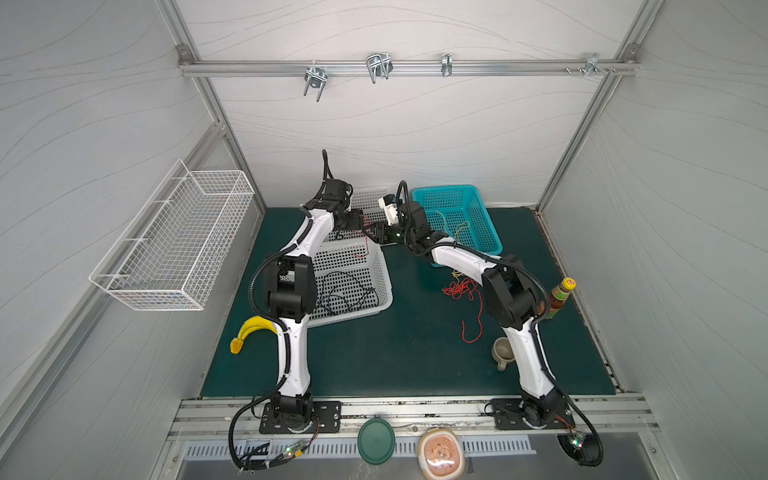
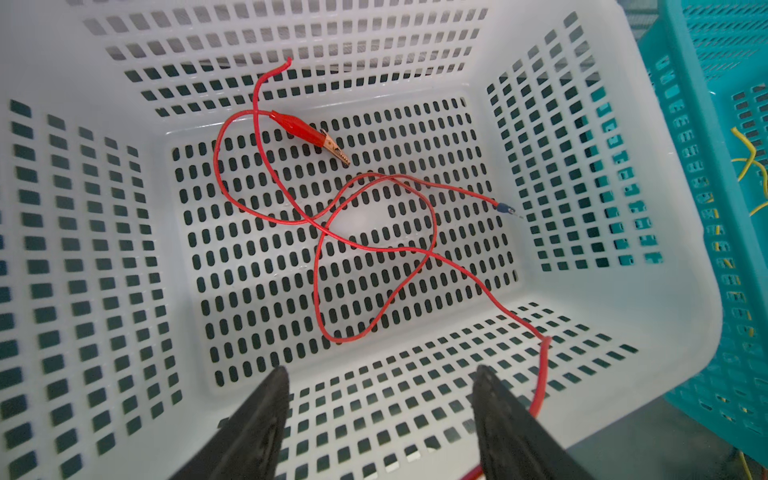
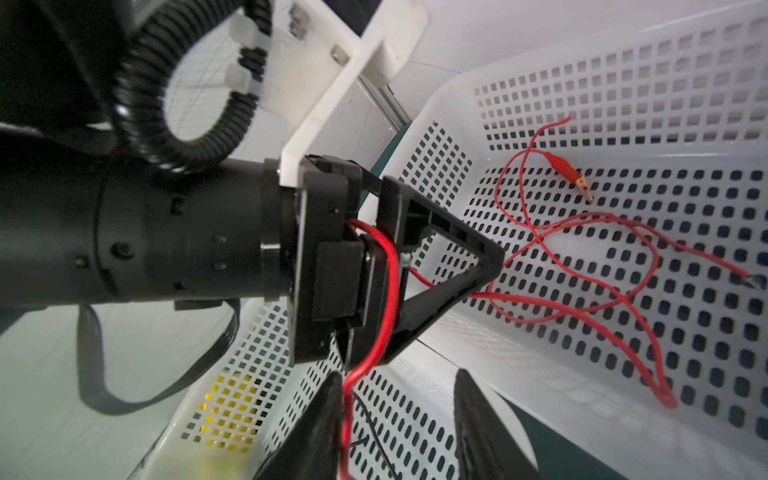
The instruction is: Untangle the cables
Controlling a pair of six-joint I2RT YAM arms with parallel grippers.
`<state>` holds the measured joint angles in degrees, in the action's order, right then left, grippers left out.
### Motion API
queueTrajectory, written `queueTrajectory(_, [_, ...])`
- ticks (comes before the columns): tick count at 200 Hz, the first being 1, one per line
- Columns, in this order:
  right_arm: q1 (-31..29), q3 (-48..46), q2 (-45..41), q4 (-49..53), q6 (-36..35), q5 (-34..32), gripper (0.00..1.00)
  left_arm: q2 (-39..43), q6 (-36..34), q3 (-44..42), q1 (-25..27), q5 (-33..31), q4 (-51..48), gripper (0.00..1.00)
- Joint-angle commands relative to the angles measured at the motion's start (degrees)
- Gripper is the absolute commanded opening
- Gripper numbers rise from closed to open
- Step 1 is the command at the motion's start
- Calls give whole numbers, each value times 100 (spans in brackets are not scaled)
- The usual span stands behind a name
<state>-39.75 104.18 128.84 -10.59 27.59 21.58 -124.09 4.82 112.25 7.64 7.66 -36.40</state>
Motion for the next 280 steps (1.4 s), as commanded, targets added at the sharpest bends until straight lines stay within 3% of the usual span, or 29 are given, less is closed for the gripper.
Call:
queueTrajectory(1, [-42,130,118,-214,37,153,28,278,-6,172,29,108,204,71])
queueTrajectory(32, [-16,120,102,-216,-34,103,10,335,-322,39,31,106,65,71])
queueTrajectory(73, [72,190,89,-124,-155,-167,0,638,-967,-496,50,-11,50,71])
queueTrajectory(141, [315,582,390,-176,-300,-753,0,1247,-1835,-1258,256,5,167,75])
queueTrajectory(179, [422,1062,789,101,-448,-1204,0,1685,-1606,-1608,263,-166,621,76])
queueTrajectory(237, [531,1851,1482,579,-832,-1947,1,2287,-880,-1926,256,-1431,1138,79])
queueTrajectory(280, [590,1913,1620,731,-1005,-2227,8,2852,-766,-2481,256,-1332,1553,81])
